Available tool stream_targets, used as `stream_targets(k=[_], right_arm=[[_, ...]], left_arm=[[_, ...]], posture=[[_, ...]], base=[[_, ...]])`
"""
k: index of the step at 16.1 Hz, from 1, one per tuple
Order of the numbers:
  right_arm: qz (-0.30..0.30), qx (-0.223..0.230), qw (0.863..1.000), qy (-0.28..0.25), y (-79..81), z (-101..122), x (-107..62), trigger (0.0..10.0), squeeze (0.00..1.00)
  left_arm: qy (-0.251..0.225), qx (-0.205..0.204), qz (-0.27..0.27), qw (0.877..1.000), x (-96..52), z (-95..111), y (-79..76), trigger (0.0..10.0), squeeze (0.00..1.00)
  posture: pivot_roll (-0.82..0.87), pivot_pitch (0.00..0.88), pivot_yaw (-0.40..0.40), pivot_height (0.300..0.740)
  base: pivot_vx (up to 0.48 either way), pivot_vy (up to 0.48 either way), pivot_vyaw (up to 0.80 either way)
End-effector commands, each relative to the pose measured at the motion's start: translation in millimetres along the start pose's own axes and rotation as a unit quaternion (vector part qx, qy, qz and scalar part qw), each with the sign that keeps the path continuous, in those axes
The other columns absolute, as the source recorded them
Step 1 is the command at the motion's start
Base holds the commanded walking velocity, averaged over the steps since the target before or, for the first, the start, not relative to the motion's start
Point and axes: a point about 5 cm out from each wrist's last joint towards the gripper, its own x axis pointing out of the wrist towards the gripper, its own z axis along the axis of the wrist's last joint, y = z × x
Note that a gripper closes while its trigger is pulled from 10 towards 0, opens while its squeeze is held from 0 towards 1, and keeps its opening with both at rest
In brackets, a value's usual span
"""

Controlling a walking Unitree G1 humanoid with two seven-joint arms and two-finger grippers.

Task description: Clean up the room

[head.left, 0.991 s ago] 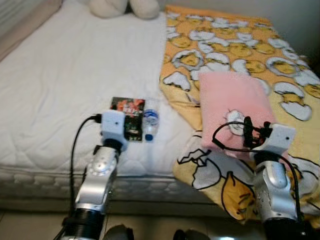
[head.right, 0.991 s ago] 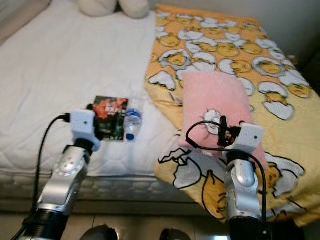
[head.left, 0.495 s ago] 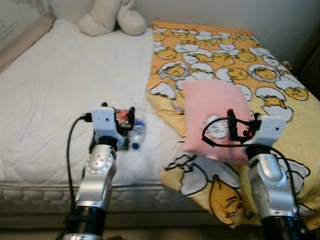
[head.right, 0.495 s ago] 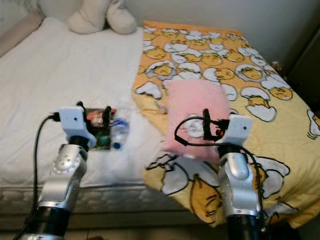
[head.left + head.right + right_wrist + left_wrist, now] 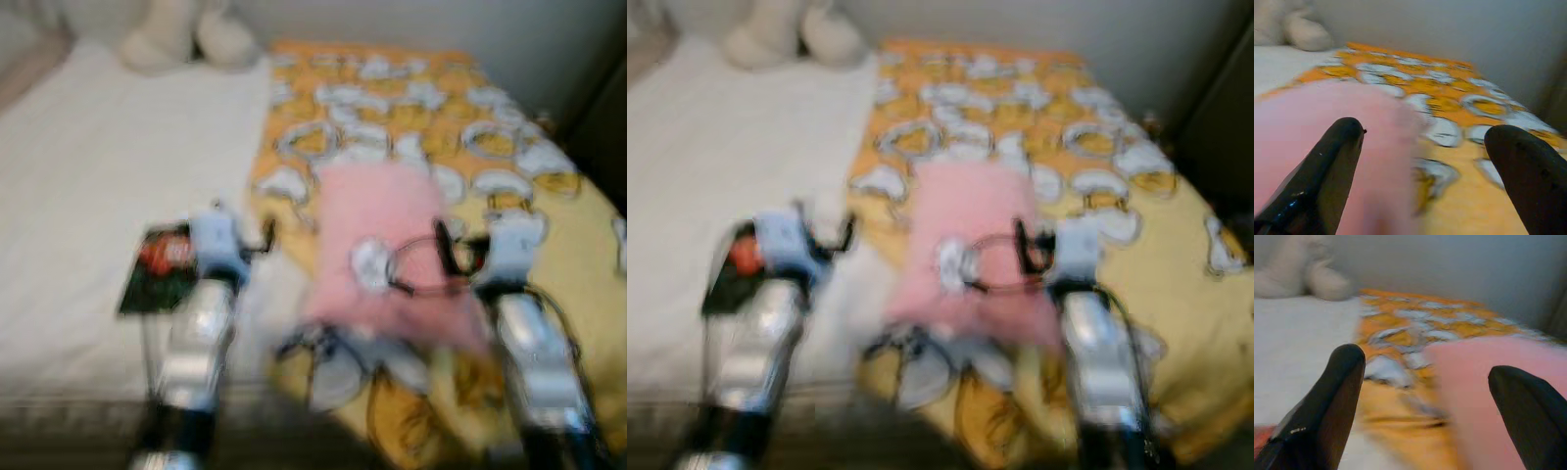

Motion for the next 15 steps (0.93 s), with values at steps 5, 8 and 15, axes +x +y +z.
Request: stream_targets(k=[5, 8, 15], right_arm=[[-0.01, 0.023, 1.0, -0.002, 5.4, 3, -1.4, 10.0, 0.0], [-0.035, 0.126, 0.991, 0.039, 1.9, -5, 5.7, 10.0, 0.0], [0.01, 0.227, 0.972, 0.065, 16.4, -5, 28.5, 10.0, 0.0]], left_arm=[[-0.015, 0.011, -0.034, 0.999, -1.5, 7, -4.1, 10.0, 0.0], [0.034, 0.001, -0.018, 0.999, 14.6, 0, 9.0, 10.0, 0.0], [0.075, -0.045, 0.045, 0.995, 56.7, 13, 56.2, 10.0, 0.0]], posture=[[-0.06, 0.013, -0.013, 0.74], [-0.07, 0.018, -0.002, 0.74], [-0.08, 0.105, 0.044, 0.74]], base=[[0.048, -0.344, 0.0], [0.0, 0.0, 0.0], [0.0, 0.0, 0.0]])
